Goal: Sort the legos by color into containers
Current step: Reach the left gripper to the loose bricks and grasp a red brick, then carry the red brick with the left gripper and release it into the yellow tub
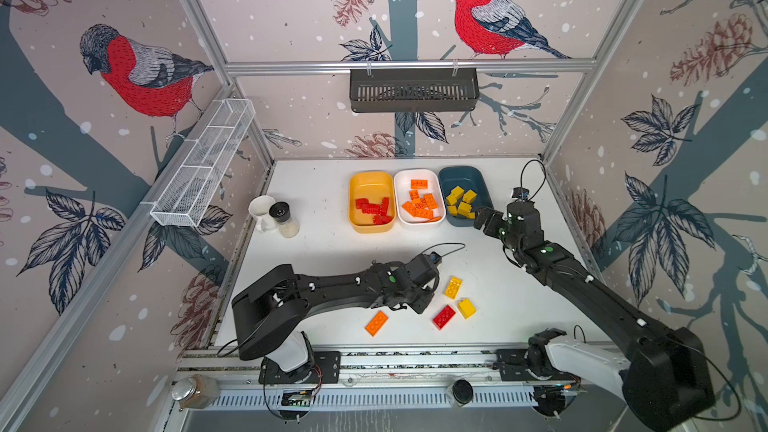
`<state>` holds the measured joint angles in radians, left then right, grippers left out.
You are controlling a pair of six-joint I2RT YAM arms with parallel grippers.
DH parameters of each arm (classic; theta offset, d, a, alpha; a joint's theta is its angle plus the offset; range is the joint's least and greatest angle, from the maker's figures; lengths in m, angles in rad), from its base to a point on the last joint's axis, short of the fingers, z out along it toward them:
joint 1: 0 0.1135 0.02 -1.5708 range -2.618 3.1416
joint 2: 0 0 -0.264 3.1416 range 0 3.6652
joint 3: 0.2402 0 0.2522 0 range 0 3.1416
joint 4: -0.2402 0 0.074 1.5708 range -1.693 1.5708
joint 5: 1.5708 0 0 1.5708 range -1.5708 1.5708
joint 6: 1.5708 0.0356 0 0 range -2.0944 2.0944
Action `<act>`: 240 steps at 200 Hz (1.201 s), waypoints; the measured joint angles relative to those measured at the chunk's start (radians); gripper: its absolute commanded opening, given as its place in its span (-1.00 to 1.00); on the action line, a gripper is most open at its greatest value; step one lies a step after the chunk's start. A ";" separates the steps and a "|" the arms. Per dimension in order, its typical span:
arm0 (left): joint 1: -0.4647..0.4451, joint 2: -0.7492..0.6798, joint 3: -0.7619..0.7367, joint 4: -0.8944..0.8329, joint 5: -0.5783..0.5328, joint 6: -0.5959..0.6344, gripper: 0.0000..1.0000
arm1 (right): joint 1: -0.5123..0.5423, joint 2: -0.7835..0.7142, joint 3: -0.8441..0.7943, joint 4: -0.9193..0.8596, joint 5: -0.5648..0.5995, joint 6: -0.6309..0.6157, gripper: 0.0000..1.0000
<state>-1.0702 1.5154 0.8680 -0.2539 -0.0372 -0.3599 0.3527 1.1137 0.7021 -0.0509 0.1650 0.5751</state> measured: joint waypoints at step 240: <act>0.670 0.419 0.574 0.085 -0.221 -0.164 -0.13 | 0.112 0.060 0.046 -0.060 -0.096 -0.029 0.99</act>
<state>-0.4004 1.9343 1.4418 -0.1684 -0.2584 -0.5236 0.4644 1.1736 0.7479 -0.1108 0.0689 0.5457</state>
